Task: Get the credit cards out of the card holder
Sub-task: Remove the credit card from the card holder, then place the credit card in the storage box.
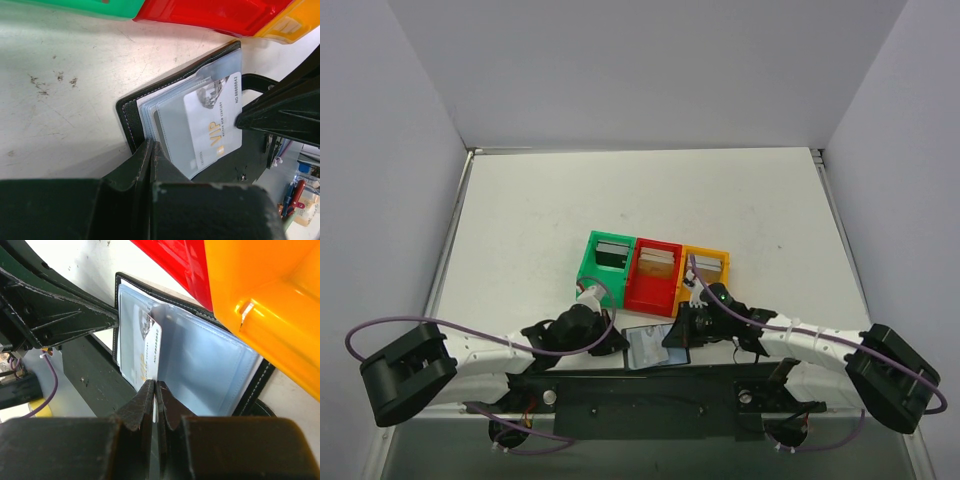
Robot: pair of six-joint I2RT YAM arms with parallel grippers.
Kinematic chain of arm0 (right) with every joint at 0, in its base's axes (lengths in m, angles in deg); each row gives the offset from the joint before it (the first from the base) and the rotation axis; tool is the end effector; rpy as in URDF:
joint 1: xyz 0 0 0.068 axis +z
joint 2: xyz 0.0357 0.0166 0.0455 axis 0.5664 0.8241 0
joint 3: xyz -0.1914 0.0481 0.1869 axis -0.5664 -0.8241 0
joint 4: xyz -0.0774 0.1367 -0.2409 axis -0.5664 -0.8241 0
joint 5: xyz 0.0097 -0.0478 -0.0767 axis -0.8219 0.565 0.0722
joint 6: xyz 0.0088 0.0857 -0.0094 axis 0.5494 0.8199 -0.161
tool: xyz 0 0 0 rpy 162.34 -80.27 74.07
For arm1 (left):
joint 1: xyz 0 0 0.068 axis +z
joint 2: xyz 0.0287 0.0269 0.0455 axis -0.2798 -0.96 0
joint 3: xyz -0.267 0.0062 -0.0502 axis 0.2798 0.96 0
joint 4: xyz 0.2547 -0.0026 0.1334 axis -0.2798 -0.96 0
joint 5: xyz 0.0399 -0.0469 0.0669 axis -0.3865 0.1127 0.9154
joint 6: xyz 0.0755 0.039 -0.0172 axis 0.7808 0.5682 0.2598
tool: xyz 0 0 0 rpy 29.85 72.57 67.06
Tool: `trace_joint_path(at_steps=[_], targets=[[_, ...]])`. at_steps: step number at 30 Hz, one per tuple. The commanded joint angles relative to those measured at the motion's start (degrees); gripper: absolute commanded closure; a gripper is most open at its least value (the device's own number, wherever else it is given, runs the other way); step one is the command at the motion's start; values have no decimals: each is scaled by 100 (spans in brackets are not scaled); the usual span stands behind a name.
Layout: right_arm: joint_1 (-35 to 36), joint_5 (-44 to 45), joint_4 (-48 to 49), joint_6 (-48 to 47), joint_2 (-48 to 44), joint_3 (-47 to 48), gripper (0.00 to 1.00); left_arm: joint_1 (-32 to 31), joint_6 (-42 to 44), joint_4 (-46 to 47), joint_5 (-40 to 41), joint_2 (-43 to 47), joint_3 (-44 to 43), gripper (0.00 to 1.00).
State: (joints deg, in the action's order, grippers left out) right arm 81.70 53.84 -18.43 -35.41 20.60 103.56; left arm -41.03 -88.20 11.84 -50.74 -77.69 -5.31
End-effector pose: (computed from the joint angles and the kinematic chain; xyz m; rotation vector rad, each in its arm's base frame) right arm 0.1499 0.2130 0.1136 -0.3249 2.3708 1.3978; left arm 0.1276 -0.2009 0.0713 -0.0647 2.4662 -1.0697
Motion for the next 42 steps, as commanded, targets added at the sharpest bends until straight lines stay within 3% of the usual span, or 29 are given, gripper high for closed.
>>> trace_joint_path(at_steps=[1, 9, 13, 16, 21, 29, 42], targets=[[-53, 112, -306, -180, -287, 27, 100, 15, 125, -494, 295, 163, 77, 100], [-62, 156, -763, -286, -726, 89, 100, 41, 151, -757, 383, 532, 68, 98], [-62, 182, -983, -356, -937, 159, 100, 85, 248, -995, 374, 734, -46, 85], [-71, 183, -1089, -391, -1051, 203, 100, 129, 274, -1144, 304, 875, -134, 70], [-71, 218, -1282, -444, -1192, 264, 100, 164, 318, -1478, 312, 1226, -275, 59], [-71, 323, -1625, -593, -1368, 414, 100, 234, 397, -1935, 356, 1789, -389, 53], [-71, 341, -2688, -848, -1983, 1230, 100, 366, 801, -2700, 489, 2808, -951, 53]])
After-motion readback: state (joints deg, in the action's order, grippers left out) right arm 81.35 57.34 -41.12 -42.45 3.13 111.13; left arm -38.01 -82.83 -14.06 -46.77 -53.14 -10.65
